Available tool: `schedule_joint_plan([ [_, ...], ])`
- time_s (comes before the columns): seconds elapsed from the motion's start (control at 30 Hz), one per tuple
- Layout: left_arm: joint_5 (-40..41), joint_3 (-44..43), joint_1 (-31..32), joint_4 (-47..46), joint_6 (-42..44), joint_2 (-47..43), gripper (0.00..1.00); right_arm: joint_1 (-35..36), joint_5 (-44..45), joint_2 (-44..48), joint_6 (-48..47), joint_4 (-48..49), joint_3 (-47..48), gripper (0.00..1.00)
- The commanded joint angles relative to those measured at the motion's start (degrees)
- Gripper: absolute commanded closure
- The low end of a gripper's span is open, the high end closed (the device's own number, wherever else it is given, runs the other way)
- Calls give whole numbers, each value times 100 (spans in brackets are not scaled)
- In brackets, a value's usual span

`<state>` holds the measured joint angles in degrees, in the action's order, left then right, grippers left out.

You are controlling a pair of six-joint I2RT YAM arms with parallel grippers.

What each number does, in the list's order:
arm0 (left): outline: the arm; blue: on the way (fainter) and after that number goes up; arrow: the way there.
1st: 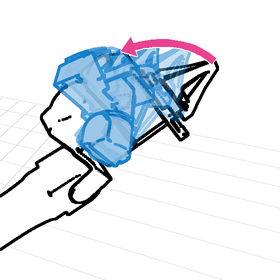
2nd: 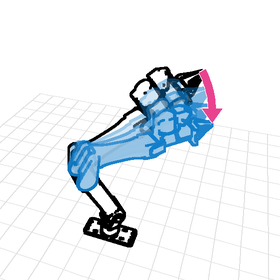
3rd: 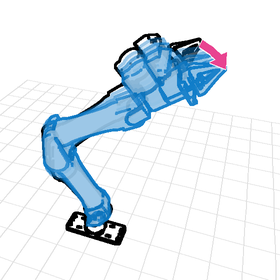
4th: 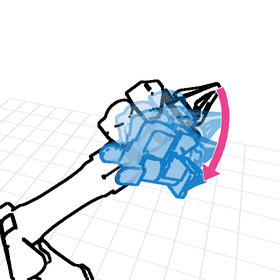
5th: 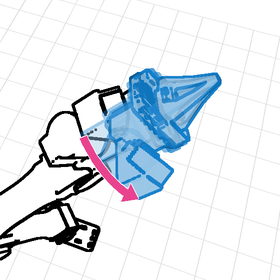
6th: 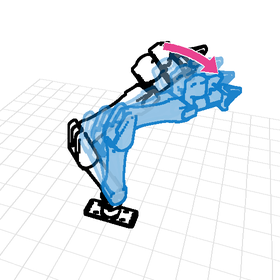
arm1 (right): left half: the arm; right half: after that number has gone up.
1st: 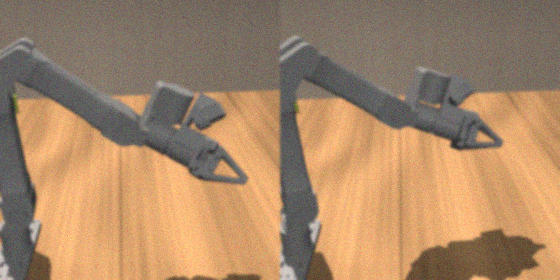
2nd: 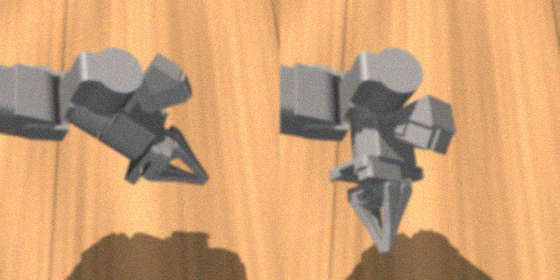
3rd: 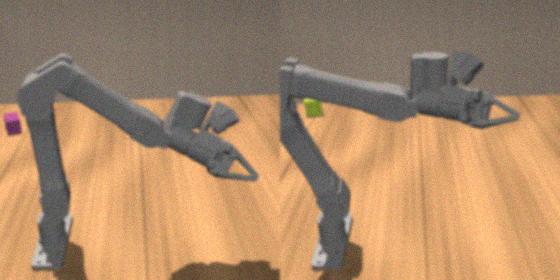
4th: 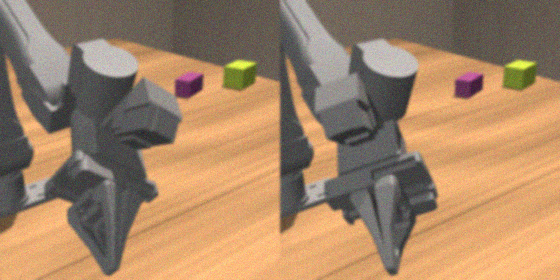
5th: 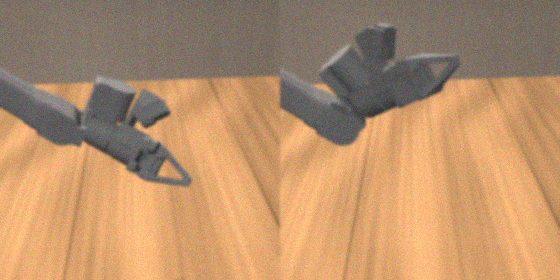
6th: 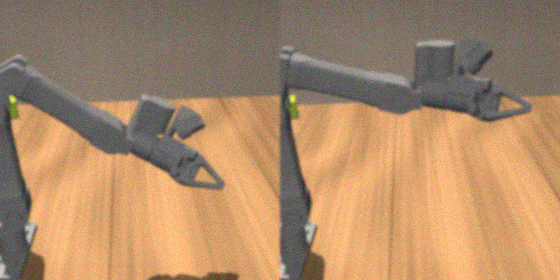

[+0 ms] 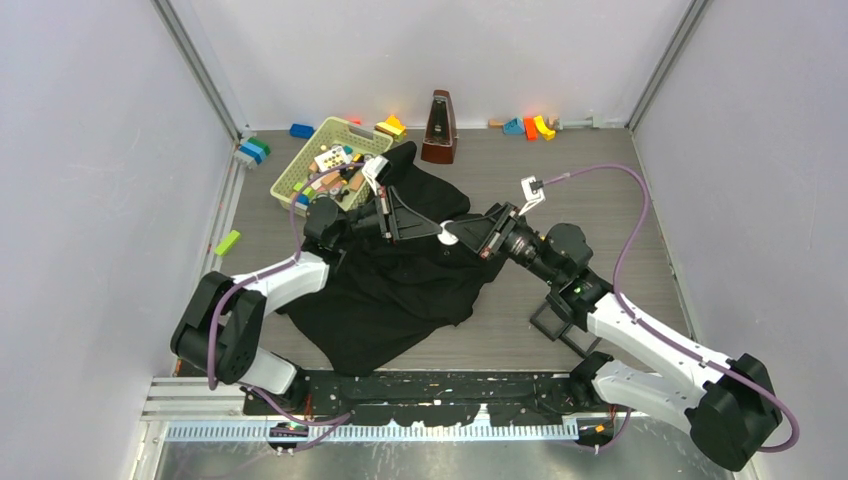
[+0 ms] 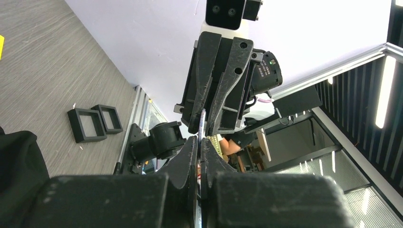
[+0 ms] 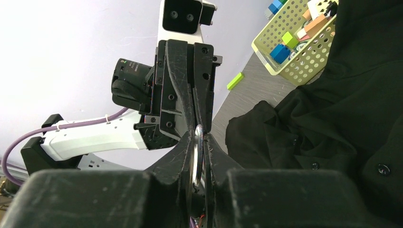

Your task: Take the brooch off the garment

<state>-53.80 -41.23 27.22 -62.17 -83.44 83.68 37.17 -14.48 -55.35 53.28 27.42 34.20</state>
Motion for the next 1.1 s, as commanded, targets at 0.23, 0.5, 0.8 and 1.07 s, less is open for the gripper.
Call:
schedule_joint_plan([
  [0.23,272,-92,28,-618,-201,-54,100,60,-170,-373,-580,111,108,85],
  [0.5,605,-6,90,-675,-428,-127,100,240,138,-541,-1086,410,-52,85],
  [0.8,871,111,120,-721,-665,-216,100,463,555,-715,-1734,756,-240,85],
  [1.07,989,149,203,-751,-778,-276,100,693,905,-944,-2331,1437,-492,83],
])
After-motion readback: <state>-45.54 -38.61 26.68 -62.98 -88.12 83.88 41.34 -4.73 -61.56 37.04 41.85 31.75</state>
